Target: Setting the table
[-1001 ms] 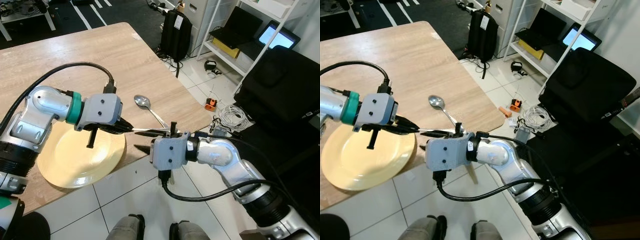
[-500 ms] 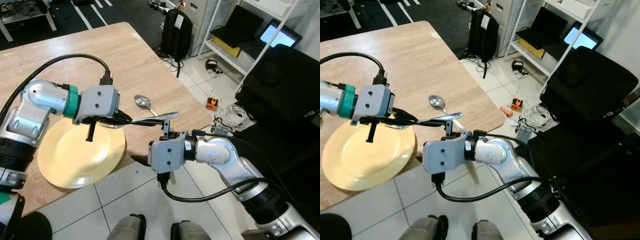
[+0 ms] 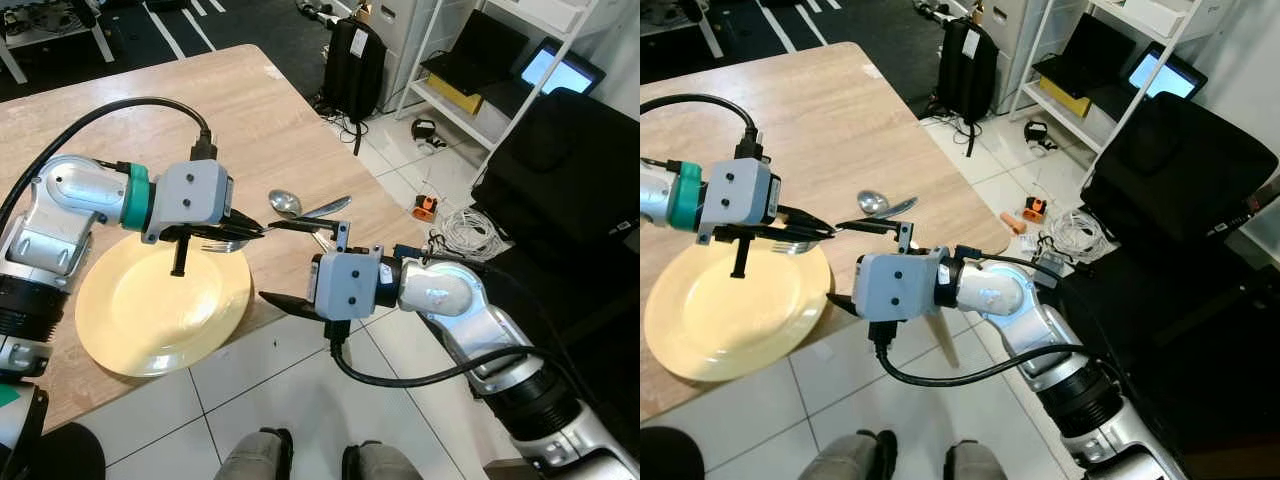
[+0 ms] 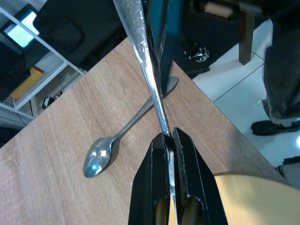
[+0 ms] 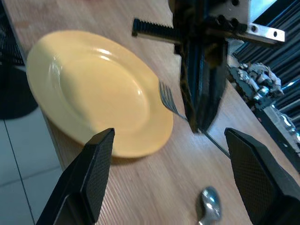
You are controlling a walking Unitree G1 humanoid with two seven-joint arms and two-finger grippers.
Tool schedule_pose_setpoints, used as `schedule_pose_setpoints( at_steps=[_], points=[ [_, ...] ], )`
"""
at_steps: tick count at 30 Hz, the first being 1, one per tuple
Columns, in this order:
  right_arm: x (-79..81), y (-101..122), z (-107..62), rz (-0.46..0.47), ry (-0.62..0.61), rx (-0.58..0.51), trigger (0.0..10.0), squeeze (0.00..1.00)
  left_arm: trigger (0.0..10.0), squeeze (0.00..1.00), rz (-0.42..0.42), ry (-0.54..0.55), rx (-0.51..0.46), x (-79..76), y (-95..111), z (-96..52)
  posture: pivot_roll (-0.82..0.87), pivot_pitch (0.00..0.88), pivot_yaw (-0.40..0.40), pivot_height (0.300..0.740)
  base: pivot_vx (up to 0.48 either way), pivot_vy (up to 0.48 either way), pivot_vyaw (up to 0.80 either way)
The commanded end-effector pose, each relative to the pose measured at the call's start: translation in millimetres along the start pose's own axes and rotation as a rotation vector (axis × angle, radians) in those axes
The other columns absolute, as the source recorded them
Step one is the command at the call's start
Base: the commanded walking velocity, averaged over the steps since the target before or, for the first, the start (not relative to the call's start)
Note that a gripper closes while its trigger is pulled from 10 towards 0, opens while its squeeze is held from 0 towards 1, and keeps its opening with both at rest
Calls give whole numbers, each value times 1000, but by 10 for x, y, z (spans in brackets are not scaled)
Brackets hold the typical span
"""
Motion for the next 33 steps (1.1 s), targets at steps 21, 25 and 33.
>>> schedule_pose_setpoints(
  at_steps=[21, 25, 33],
  points=[
    [-100, -6, -86, -59, 27, 58, 10000, 0, 10000, 0, -21, -101, 36, -230, -152, 72, 49, 0, 80, 740, 0, 0, 0],
    [19, -70, -103, -20, 78, 75, 10000, 0, 10000, 0, -20, -91, 48, -224, -174, 48, 60, 0, 78, 740, 0, 0, 0],
    [11, -91, -106, 39, 51, 63, 10000, 0, 10000, 0, 18, -36, 191, -161, -438, -104, 70, 4, 77, 740, 0, 0, 0]
  ],
)
Point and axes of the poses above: a point about 5 cm out from each wrist's last joint towards the gripper, its own z axis pointing out of the wrist towards the gripper, its own y axis along the axis of the wrist's last joint, x = y × z, the point moved 5 cm from there along z, pointing out of the wrist towards the gripper, and after that the axes turned 3 degrees about z, right-handed, at the moved point
